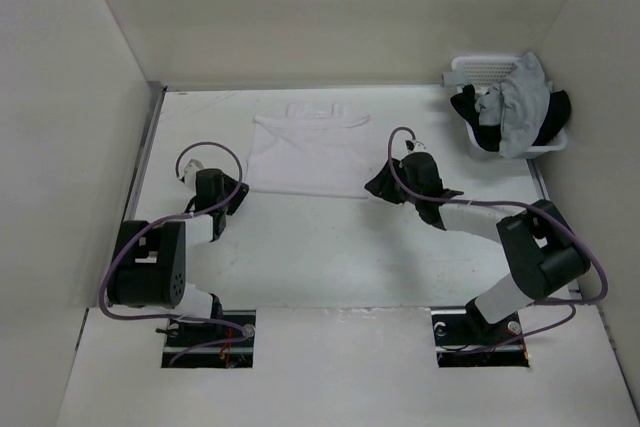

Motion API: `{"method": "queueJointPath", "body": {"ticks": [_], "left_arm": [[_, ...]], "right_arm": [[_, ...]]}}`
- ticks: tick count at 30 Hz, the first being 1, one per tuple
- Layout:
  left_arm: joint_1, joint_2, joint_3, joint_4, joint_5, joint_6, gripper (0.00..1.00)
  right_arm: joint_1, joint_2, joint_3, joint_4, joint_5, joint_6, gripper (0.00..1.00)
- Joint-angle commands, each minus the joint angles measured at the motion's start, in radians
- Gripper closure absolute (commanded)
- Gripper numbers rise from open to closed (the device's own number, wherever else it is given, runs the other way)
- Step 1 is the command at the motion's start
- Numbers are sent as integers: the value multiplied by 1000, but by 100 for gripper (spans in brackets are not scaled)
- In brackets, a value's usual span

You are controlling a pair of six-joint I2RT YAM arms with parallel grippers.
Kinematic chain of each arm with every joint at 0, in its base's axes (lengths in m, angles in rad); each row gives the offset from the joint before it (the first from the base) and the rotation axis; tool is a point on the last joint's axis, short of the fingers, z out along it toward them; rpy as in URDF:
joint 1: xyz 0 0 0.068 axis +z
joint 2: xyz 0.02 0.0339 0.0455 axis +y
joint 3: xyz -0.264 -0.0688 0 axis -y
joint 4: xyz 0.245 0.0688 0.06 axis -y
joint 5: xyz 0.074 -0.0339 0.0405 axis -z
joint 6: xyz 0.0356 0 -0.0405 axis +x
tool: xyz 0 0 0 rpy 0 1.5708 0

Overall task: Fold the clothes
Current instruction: Fold the tank top

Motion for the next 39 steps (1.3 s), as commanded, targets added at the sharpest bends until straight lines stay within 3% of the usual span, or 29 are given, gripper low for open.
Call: {"method": "queueJointPath", "body": {"ticks": [1, 9, 21, 25, 30, 39], "left_arm": [[10, 53, 12, 73, 38, -42, 62], [23, 89, 11, 108, 47, -67, 87], [34, 92, 20, 166, -1, -84, 98], [34, 79, 6, 180, 32, -87, 92], [46, 46, -46, 159, 47, -92, 71], [39, 119, -28, 177, 53, -104, 74]], "right_arm": [[0, 14, -11, 98, 6, 21, 59], [-10, 29, -20, 118, 15, 33, 57], [-11, 21, -71, 104, 51, 72, 46], [-7, 43, -68, 113, 48, 72, 44], [-5, 41, -65, 113, 48, 65, 43], [-5, 51, -66, 130, 46, 75, 43]]}}
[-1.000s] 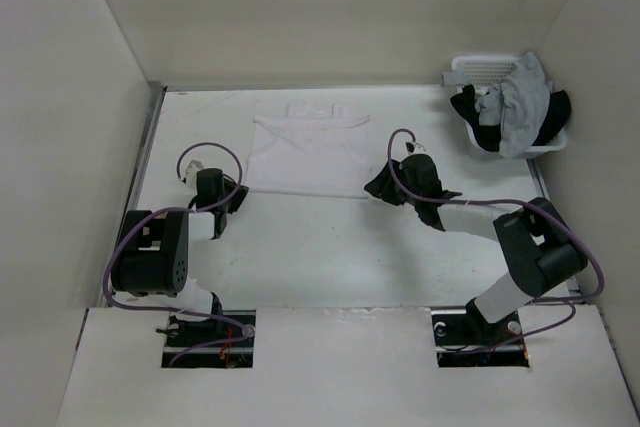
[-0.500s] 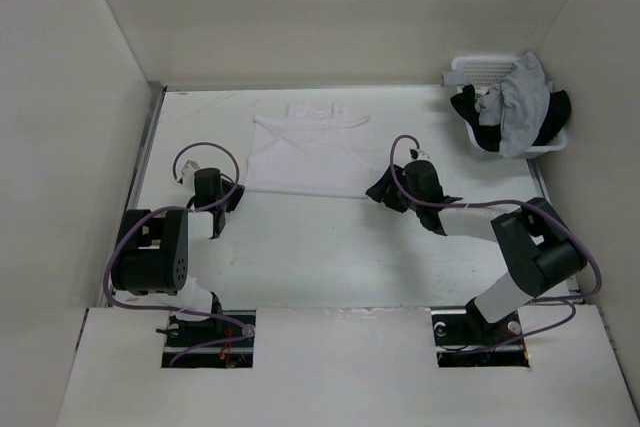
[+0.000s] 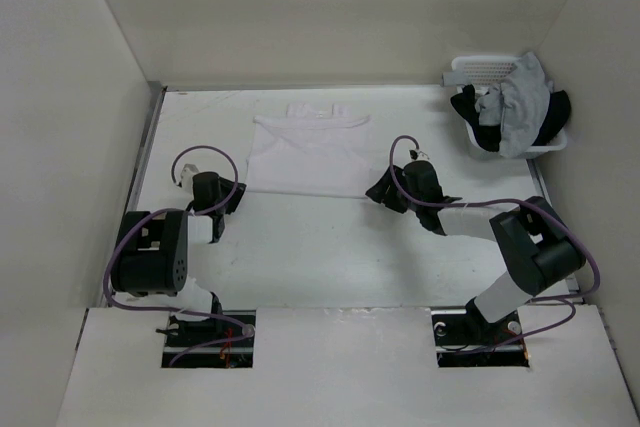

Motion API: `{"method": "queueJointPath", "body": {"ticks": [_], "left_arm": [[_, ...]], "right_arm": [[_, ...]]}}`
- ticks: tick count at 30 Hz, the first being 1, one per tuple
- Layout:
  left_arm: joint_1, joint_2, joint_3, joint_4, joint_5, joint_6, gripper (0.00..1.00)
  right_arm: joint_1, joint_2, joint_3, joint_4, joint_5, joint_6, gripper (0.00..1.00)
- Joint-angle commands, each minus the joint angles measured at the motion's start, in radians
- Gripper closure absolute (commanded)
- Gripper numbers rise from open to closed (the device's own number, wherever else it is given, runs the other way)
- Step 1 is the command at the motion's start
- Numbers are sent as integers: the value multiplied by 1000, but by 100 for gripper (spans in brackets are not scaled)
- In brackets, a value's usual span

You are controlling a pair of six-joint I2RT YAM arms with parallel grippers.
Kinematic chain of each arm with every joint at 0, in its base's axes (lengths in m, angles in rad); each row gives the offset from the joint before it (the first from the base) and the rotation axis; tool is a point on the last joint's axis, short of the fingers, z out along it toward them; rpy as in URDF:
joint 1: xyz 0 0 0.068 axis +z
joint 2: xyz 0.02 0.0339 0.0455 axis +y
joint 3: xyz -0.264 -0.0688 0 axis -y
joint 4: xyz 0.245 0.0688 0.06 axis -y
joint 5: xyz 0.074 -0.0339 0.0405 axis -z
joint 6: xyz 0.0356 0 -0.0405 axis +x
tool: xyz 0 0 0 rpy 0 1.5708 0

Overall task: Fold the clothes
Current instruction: Fold the tank top

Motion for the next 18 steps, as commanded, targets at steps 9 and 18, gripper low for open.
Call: {"method": "queueJointPath", "body": {"ticks": [9, 18], "left_arm": [[-7, 53, 53, 1, 3, -9, 93], [-12, 26, 40, 61, 3, -25, 100]], "right_arm": [[5, 22, 0, 63, 23, 17, 43], [18, 57, 41, 11, 9, 17, 49]]}}
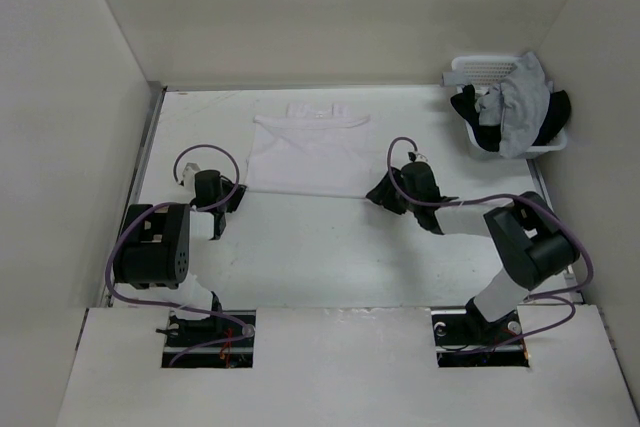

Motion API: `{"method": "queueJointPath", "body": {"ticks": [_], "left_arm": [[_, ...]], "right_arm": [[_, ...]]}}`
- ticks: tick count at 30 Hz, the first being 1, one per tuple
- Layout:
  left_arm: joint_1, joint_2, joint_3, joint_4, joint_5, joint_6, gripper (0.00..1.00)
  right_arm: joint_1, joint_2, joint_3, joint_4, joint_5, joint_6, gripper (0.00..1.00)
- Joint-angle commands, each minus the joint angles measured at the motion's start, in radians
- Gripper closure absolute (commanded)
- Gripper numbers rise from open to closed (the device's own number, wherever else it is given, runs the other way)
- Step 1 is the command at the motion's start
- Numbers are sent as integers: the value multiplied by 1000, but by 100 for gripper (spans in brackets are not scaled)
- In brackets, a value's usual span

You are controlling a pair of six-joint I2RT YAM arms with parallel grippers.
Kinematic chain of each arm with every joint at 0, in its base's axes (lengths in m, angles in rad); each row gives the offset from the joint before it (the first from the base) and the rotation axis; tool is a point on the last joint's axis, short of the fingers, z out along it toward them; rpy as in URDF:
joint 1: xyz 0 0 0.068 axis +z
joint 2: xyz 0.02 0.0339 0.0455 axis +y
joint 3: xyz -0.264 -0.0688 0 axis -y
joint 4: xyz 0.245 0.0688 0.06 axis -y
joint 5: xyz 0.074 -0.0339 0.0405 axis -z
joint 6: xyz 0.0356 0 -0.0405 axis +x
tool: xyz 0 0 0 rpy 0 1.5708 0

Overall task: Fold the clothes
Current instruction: Fold the tank top

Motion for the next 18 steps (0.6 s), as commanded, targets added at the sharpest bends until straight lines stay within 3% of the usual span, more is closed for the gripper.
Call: {"method": "queueJointPath", "body": {"ticks": [1, 11, 15, 18], "left_arm": [[-11, -44, 4, 39, -5, -1, 100], [-8, -89, -35, 37, 4, 11, 100], [-8, -106, -38, 37, 4, 13, 100], [-10, -144, -42, 33, 7, 13, 100]], "right_arm": [[19, 26, 46, -6, 2, 3, 52], [32, 102, 114, -11, 27, 55, 71], [32, 116, 123, 0, 53, 58, 91], [41, 98, 103, 46, 102, 44, 98]]}}
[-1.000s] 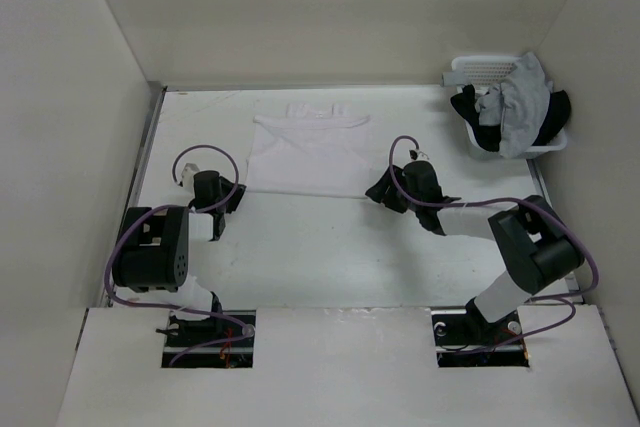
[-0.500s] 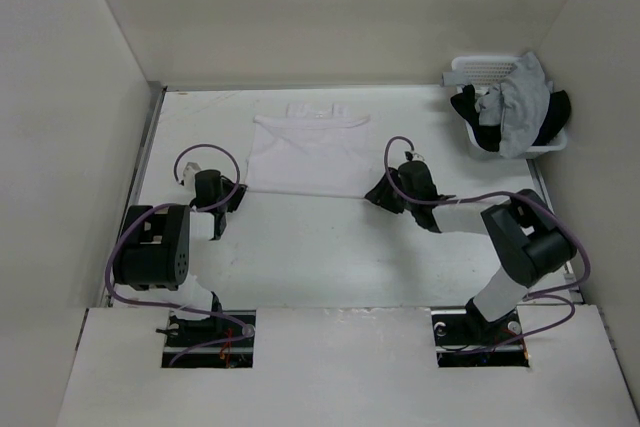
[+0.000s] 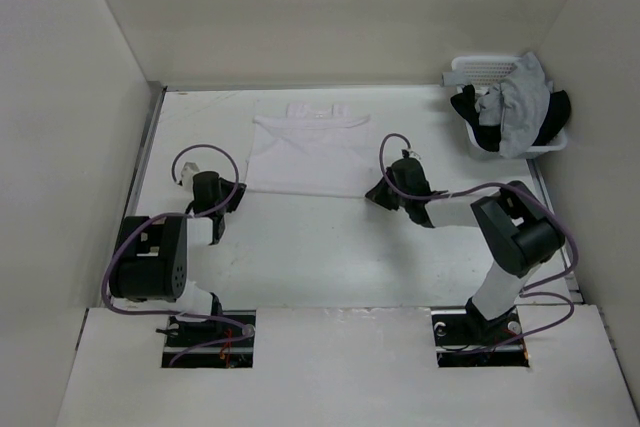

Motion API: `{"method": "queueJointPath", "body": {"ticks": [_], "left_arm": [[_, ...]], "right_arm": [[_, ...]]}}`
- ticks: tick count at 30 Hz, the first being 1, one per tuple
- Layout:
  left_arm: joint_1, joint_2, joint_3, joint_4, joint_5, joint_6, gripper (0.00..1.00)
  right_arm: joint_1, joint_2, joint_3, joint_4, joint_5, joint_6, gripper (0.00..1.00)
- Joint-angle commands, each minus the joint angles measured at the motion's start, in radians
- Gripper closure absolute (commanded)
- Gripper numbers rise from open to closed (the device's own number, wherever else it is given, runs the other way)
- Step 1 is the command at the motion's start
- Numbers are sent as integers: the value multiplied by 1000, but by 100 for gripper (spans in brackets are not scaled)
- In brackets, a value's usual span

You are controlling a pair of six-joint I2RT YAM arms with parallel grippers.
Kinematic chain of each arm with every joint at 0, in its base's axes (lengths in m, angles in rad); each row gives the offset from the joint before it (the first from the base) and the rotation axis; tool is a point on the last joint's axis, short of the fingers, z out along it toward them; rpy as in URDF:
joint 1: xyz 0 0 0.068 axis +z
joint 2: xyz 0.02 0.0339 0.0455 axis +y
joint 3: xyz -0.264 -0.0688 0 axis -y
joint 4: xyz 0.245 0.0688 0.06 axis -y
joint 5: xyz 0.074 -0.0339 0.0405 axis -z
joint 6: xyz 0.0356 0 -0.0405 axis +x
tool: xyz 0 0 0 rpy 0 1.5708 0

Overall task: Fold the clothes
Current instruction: Fold the tank top

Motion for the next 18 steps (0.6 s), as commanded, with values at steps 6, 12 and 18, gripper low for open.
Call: {"method": "queueJointPath", "body": {"ticks": [6, 12, 18], "left_arm": [[-8, -320, -35, -88, 8, 16, 100], [-28, -745, 14, -405, 7, 48, 100], [-74, -1118, 245, -781, -47, 117, 100]], "right_arm": [[42, -211, -75, 38, 90, -42, 100], [150, -706, -127, -276, 182, -105, 100], [390, -1101, 47, -687, 421, -139, 100]]}}
